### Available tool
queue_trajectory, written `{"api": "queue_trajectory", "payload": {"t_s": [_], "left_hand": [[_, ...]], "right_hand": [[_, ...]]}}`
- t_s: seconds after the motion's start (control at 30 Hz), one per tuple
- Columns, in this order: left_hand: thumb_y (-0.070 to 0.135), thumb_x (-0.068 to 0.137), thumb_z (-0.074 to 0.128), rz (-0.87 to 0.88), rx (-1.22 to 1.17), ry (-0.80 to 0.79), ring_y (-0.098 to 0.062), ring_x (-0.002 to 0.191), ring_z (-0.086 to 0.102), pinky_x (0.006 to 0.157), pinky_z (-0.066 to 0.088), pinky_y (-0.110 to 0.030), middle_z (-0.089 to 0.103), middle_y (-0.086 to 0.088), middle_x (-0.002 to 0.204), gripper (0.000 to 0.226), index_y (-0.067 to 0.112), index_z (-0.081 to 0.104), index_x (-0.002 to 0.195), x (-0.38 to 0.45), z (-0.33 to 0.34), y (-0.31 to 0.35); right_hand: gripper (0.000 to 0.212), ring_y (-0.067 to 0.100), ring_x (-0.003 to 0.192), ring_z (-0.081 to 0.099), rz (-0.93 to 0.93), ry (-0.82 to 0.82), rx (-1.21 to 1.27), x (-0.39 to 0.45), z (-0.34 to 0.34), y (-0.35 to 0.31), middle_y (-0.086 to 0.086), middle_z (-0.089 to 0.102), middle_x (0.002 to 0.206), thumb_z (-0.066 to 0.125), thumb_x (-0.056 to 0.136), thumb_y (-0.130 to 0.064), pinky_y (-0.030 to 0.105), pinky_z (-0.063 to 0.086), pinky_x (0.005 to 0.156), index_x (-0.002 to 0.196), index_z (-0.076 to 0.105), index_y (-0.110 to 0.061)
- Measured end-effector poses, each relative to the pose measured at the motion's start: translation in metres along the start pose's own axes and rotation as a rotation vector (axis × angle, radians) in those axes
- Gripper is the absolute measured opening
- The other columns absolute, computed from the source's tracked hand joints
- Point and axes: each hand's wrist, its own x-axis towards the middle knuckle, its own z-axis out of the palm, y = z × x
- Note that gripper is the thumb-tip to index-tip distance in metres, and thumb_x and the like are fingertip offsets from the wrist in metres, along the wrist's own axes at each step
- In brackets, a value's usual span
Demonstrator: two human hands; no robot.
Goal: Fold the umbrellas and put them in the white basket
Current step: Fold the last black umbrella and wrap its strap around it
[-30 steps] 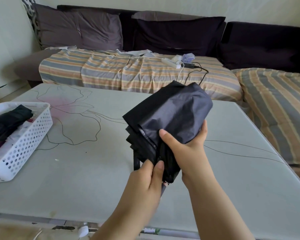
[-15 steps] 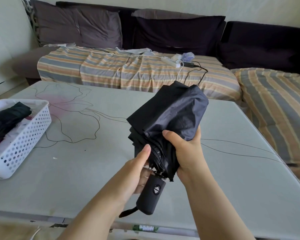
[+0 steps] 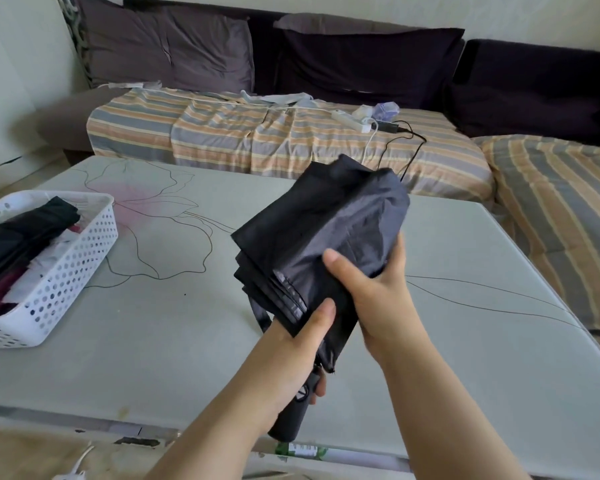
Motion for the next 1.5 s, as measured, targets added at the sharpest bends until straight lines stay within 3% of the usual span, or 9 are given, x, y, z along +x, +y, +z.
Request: {"api": "queue_trajectory", "payload": {"t_s": [0.2,0.3,0.47,0.6,0.77,0.97,1.17,1.37,1.5], "left_hand": [[0.06,0.09,0.038,-0.03,0.331,-0.066,-0.016,0.045,0.049,0.047,0.041,-0.019,0.052,-0.003,0.05,0.05,0.012,0.047,0.078,-0.011,-0.005,-0.006],[0.064,0.089,0.03,-0.045,0.45,-0.059,-0.015,0.045,0.05,0.047,0.04,-0.017,0.052,-0.001,0.049,0.056,0.012,0.045,0.078,-0.014,-0.006,-0.009],[0.06,0.089,0.032,-0.084,0.483,0.03,-0.017,0.042,0.05,0.048,0.04,-0.024,0.052,-0.006,0.047,0.054,0.01,0.046,0.074,-0.005,-0.022,-0.007],[0.058,0.091,0.032,-0.12,0.548,-0.044,-0.019,0.043,0.048,0.049,0.04,-0.023,0.051,-0.007,0.047,0.051,0.012,0.045,0.074,0.002,-0.034,-0.003],[0.059,0.09,0.031,-0.112,0.606,-0.071,-0.019,0.043,0.048,0.049,0.041,-0.023,0.052,-0.007,0.047,0.052,0.01,0.045,0.078,0.007,-0.035,-0.003],[0.056,0.091,0.034,-0.056,0.545,-0.096,-0.022,0.048,0.05,0.053,0.041,-0.029,0.07,-0.013,0.068,0.058,0.002,0.054,0.084,0.009,-0.039,-0.001],[0.059,0.087,0.033,-0.07,0.533,-0.075,-0.021,0.047,0.052,0.055,0.042,-0.024,0.06,-0.007,0.048,0.064,0.001,0.056,0.072,0.002,-0.047,0.003],[0.067,0.079,0.03,-0.076,0.538,-0.065,-0.022,0.048,0.052,0.058,0.041,-0.027,0.067,-0.015,0.062,0.073,-0.003,0.053,0.078,0.003,-0.054,0.001],[0.063,0.088,0.031,-0.115,0.569,-0.04,-0.021,0.048,0.051,0.055,0.041,-0.025,0.066,-0.016,0.06,0.065,0.003,0.051,0.073,0.005,-0.059,-0.001]], "right_hand": [[0.118,0.009,0.111,0.055,0.028,0.266,-0.183,0.007,-0.026,-0.021,-0.015,0.046,0.131,0.087,0.064,-0.033,0.036,0.049,0.09,0.145,0.004,-0.053],[0.106,0.011,0.106,0.044,0.042,0.335,-0.478,0.007,-0.034,-0.025,-0.014,0.03,0.127,0.084,0.064,-0.043,0.032,0.042,0.083,0.145,0.017,-0.047],[0.06,0.007,0.098,0.067,0.072,-0.026,-0.404,0.008,-0.069,-0.032,-0.008,0.069,0.11,0.08,0.058,-0.044,0.024,0.054,0.074,0.112,0.059,-0.027],[0.052,0.019,0.097,0.069,0.134,-0.097,-0.385,0.01,-0.085,-0.028,0.003,0.072,0.105,0.077,0.062,-0.042,0.038,0.056,0.086,0.105,0.066,-0.017],[0.043,0.016,0.063,0.046,0.108,0.115,-0.413,0.017,-0.069,-0.018,0.002,0.047,0.066,0.076,0.076,-0.041,0.03,0.036,0.06,0.07,0.049,-0.007],[0.039,0.015,0.06,0.042,0.047,0.192,-0.409,0.019,-0.065,-0.021,0.0,0.045,0.062,0.067,0.086,-0.04,0.026,0.033,0.057,0.073,0.051,-0.007],[0.006,0.013,0.084,0.063,-0.096,-0.173,-0.167,0.011,-0.078,-0.026,-0.005,0.069,0.091,0.066,0.081,-0.031,0.028,0.049,0.074,0.086,0.066,-0.031],[0.012,0.016,0.083,0.065,-0.202,-0.106,-0.272,0.01,-0.074,-0.022,-0.004,0.07,0.092,0.065,0.08,-0.032,0.032,0.05,0.074,0.091,0.062,-0.037],[0.032,0.006,0.102,0.057,-0.379,0.014,-0.619,0.011,-0.067,-0.017,-0.012,0.049,0.12,0.066,0.088,-0.023,0.018,0.045,0.082,0.099,0.052,-0.05]]}}
